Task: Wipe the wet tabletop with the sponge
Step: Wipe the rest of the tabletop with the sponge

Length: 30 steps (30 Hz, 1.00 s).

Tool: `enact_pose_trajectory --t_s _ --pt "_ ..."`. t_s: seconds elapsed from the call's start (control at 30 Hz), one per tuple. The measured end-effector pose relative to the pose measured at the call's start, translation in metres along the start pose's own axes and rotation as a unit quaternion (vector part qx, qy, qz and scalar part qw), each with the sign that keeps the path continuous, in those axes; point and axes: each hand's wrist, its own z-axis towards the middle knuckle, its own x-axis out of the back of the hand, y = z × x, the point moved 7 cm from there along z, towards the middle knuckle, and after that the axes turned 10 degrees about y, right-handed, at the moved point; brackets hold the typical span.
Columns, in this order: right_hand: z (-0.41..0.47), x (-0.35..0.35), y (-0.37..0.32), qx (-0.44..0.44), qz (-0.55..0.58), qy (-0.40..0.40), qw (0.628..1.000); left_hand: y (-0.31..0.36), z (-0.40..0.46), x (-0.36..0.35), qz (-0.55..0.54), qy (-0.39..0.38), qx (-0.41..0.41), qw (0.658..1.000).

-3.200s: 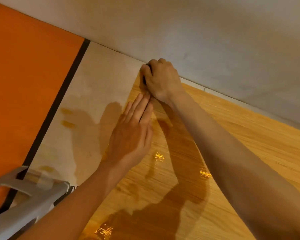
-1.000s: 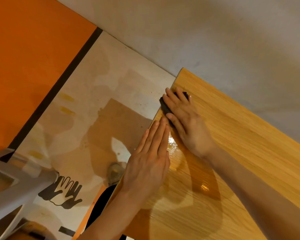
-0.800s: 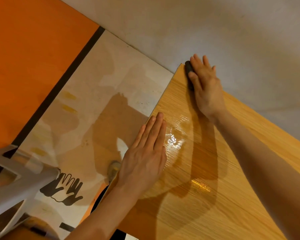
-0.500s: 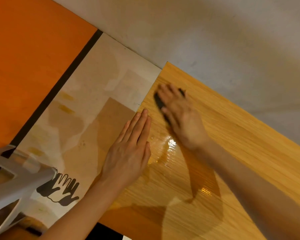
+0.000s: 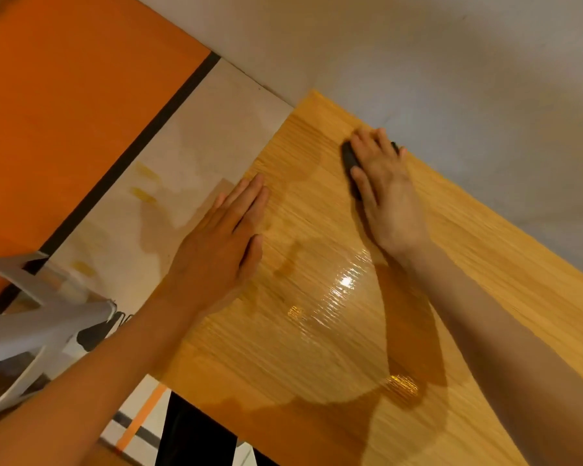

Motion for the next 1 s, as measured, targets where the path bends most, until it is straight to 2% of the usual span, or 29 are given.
enact_pose_trajectory --t_s 0.07,0.13,0.17,0.27,0.33,0.37,0.4,0.5,0.57,0.63,0.7,0.77,0.83,0.9,0.97,1.0 --pt "0.011 0.006 0.019 -0.084 0.003 0.048 0.995 0.0 -0.003 0.003 0.008 0.013 0.01 1.0" --pt "-0.003 -0.002 0.004 -0.105 0.016 0.062 0.992 0.0 -0.013 0.009 0.008 0.027 0.055 0.998" --pt "-0.017 -0.008 -0.014 -0.083 0.023 0.052 0.995 0.0 -0.022 0.014 0.004 0.034 0.086 0.996" --pt "-0.068 -0.023 -0.075 0.062 0.055 -0.024 0.996 -0.006 -0.061 0.025 -0.024 0.035 0.191 0.981" --pt "-0.076 -0.022 -0.081 0.134 0.055 -0.07 0.987 -0.011 -0.087 0.029 -0.027 0.033 0.242 0.969" --pt "-0.07 -0.02 -0.07 0.142 0.042 -0.075 0.986 -0.014 -0.097 0.031 -0.021 0.035 0.261 0.965" --pt "-0.061 -0.016 -0.055 0.122 0.024 -0.066 0.99 -0.016 -0.105 0.032 -0.018 0.04 0.278 0.96" --pt "-0.041 0.0 -0.014 -0.03 0.02 0.025 0.999 -0.019 -0.114 0.03 -0.006 0.059 0.317 0.947" --pt "-0.053 -0.005 -0.031 -0.067 0.034 0.058 0.995 -0.018 -0.115 0.03 0.017 0.068 0.318 0.945" --pt "-0.075 -0.018 -0.071 0.005 0.053 0.036 0.998 -0.016 -0.116 0.03 0.025 0.076 0.31 0.947" --pt "-0.093 -0.026 -0.099 0.118 0.067 -0.026 0.99 -0.017 -0.116 0.031 0.027 0.081 0.307 0.948" --pt "-0.085 -0.026 -0.09 0.188 0.054 -0.075 0.978 -0.017 -0.114 0.03 0.022 0.084 0.311 0.946" --pt "-0.055 -0.02 -0.058 0.151 0.03 -0.065 0.986 -0.017 -0.111 0.03 0.018 0.086 0.314 0.945" --pt "-0.026 -0.01 -0.028 0.046 0.031 -0.017 0.998 -0.015 -0.112 0.031 0.017 0.092 0.315 0.944" --pt "-0.023 -0.015 -0.038 -0.008 0.044 0.015 0.999 -0.015 -0.114 0.032 0.014 0.098 0.318 0.943" --pt "-0.031 -0.024 -0.058 0.005 0.051 0.009 0.999 -0.015 -0.115 0.032 0.012 0.098 0.32 0.942"
